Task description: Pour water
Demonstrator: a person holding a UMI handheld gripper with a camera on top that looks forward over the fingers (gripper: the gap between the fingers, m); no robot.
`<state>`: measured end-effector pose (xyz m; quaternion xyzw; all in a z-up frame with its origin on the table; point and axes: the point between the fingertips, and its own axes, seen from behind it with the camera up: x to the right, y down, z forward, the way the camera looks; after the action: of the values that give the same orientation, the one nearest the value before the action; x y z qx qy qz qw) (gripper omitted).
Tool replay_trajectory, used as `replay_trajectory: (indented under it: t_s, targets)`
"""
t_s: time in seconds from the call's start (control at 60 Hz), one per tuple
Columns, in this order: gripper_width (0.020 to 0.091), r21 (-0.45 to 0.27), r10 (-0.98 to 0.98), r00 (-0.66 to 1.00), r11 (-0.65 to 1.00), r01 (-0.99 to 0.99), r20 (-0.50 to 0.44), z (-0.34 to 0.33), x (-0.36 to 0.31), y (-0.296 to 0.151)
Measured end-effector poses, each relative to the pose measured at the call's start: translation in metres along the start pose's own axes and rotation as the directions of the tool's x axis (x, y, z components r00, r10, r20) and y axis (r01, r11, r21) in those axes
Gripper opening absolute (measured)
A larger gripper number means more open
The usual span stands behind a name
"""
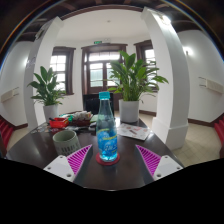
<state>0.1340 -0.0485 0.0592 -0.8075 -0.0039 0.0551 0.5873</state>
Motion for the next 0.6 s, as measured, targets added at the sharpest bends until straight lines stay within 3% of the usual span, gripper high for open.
replay_trajectory:
  t_s: [0.2, 0.367, 0.6]
  targets:
    - [0.0855, -0.03, 0.025, 1.0, 0.999, -0.026, -0.007, -0.044, -0.033, -0.003]
    - [0.0858, 0.01, -0.043, 0.997, 0.999, 0.044, -0.061, -0.057, -0.046, -0.023]
    - [0.0856, 0.025, -0.025, 0.999, 0.999, 0.024, 0.02, -0.061, -0.093, -0.041]
